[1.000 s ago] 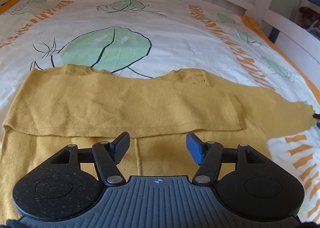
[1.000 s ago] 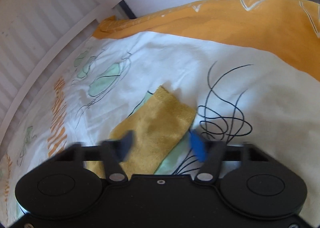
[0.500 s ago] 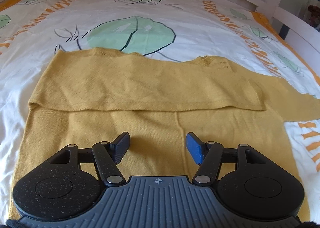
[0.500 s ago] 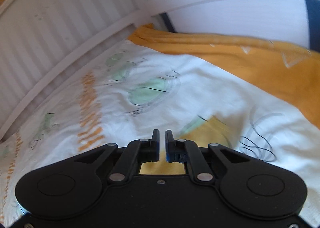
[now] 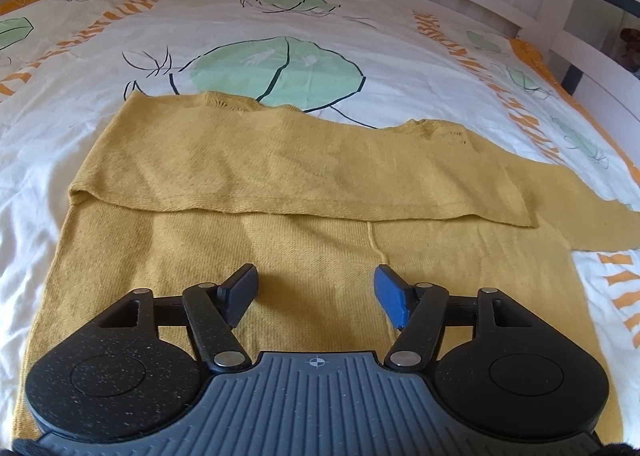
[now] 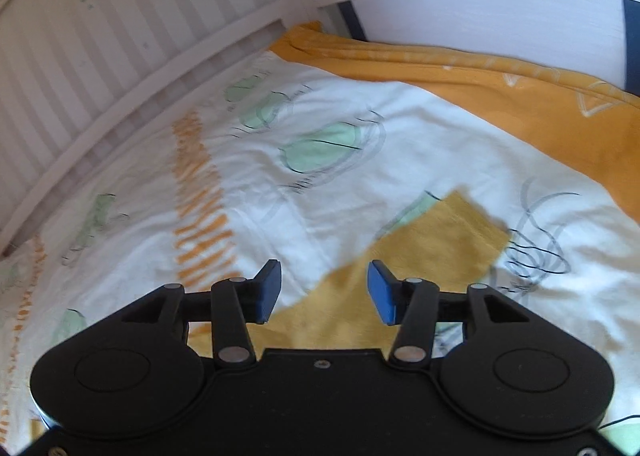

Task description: Fold small clothes

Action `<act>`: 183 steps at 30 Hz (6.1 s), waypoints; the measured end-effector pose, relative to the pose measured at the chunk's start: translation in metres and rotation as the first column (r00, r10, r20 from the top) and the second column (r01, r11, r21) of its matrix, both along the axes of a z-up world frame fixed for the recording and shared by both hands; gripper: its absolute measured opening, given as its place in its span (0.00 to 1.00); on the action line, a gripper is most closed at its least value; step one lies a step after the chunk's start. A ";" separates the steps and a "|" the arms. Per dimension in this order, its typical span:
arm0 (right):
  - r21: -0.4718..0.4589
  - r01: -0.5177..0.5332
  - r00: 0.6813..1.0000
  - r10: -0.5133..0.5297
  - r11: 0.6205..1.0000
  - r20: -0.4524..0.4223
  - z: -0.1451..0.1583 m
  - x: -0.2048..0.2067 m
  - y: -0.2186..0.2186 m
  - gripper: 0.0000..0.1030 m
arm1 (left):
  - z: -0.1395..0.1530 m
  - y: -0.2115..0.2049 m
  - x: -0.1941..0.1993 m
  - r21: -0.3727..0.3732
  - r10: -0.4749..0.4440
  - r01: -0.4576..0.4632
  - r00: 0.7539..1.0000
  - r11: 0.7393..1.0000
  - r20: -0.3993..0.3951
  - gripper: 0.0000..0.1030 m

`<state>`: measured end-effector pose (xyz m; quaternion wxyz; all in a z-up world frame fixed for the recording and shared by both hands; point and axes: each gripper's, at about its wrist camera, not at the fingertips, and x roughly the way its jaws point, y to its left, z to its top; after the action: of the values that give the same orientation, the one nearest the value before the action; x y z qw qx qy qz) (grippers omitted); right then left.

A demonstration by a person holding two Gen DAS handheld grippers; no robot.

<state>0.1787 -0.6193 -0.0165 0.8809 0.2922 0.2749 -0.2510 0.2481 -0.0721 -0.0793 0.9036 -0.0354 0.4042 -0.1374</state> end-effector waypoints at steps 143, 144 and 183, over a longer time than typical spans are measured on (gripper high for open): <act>-0.019 -0.599 0.800 0.599 0.801 0.036 -0.079 0.090 0.300 0.69 | 0.215 -0.075 0.070 -0.273 -0.403 0.435 0.900 0.858 0.168 0.03; -0.015 -0.595 0.802 0.595 0.804 0.054 -0.082 0.087 0.297 0.69 | 0.212 -0.065 0.073 -0.279 -0.392 0.421 0.906 0.863 0.157 0.03; -0.254 -0.640 0.767 0.622 0.725 -0.156 -0.084 0.085 0.341 0.68 | 0.031 0.133 0.134 -0.065 -0.046 0.039 0.993 0.997 -0.109 0.03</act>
<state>0.2634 -0.2784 -0.1004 0.9380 0.0399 0.3439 0.0170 0.3825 0.0608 -0.0478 0.8752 -0.0629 0.4495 -0.1672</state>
